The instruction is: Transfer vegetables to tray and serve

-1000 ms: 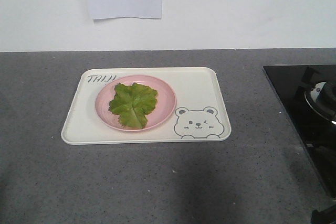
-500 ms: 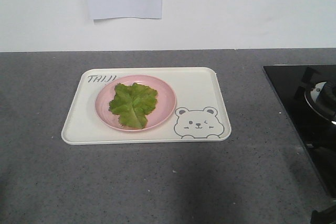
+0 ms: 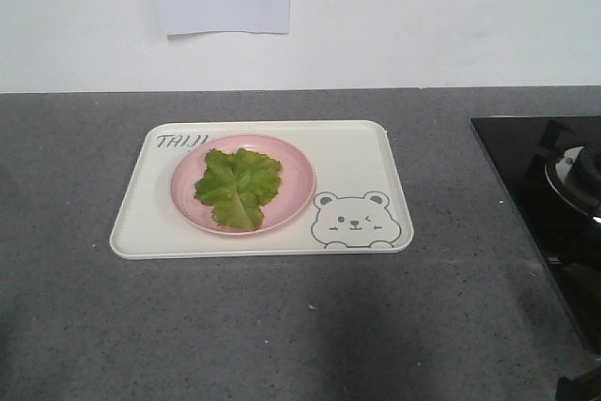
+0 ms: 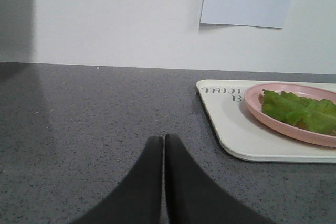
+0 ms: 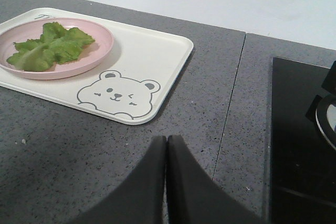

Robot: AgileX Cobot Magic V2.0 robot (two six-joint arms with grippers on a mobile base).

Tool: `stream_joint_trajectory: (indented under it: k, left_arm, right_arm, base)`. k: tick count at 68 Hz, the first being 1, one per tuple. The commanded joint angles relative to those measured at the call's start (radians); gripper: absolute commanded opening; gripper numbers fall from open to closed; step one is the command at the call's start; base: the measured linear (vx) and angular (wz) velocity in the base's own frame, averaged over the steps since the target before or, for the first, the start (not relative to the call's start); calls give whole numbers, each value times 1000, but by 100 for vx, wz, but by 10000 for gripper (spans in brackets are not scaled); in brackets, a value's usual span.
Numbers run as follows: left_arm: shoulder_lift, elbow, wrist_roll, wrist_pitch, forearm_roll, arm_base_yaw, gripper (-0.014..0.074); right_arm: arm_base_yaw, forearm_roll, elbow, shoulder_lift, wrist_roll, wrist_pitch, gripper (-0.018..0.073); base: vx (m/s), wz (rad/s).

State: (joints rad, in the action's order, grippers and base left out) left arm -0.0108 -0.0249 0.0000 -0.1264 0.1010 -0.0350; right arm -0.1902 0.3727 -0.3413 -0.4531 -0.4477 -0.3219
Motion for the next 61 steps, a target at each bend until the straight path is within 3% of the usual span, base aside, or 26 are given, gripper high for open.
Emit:
stream_joint_trajectory:
  k: [1,20,34,41,49,61]
  left_arm:
    - [-6,-11,0,69,6,-3,-8]
    - [-6,-11,0,69,6,-3,-8]
    - [-6,-11,0,69,6,-3,-8]
    - [-6,-11,0,69,6,-3,-8]
    - [-6,-11,0,69,6,-3,-8]
    - [-6,-11,0,69,6,-3,-8]
  right_arm:
    - [2,7,-30,-3,-2,63,-8]
    - [2,4,-30,-3,-3,65,-8]
    - [3,-84,-14,13,4,104,-7]
    - [19,-95,62,71,65,162,-5]
    - [68,-124,189,171,207,261,-4]
    - [138,-306,294,316,418,253,-4]
  base:
    - [0,0]
    - [0,0]
    - [0,0]
    - [0,0]
    - [0,0]
    - [0,0]
